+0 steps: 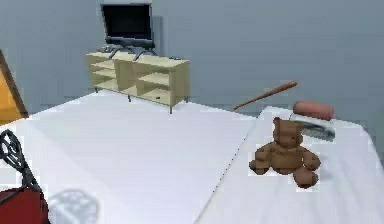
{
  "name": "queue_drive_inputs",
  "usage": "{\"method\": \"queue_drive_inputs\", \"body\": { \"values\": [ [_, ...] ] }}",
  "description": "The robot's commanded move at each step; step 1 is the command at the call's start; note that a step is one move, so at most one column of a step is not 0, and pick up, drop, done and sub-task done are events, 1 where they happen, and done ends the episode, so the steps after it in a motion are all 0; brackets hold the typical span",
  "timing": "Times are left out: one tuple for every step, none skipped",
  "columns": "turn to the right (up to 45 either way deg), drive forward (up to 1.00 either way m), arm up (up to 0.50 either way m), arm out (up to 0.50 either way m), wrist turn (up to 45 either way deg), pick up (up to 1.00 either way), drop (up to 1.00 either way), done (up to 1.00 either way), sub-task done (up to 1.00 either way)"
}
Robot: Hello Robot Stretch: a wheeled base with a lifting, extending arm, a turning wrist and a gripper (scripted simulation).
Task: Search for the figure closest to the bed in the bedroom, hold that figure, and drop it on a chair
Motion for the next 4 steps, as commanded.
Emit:
{"method": "queue_drive_inputs", "body": {
  "values": [
    [-45.0,0.00,0.00,0.00,0.0,0.00,0.00,0.00,0.00],
    [-45.0,0.00,0.00,0.00,0.0,0.00,0.00,0.00,0.00],
    [-45.0,0.00,0.00,0.00,0.0,0.00,0.00,0.00,0.00],
    [0.0,1.00,0.00,0.00,0.0,0.00,0.00,0.00,0.00]
  ]
}}
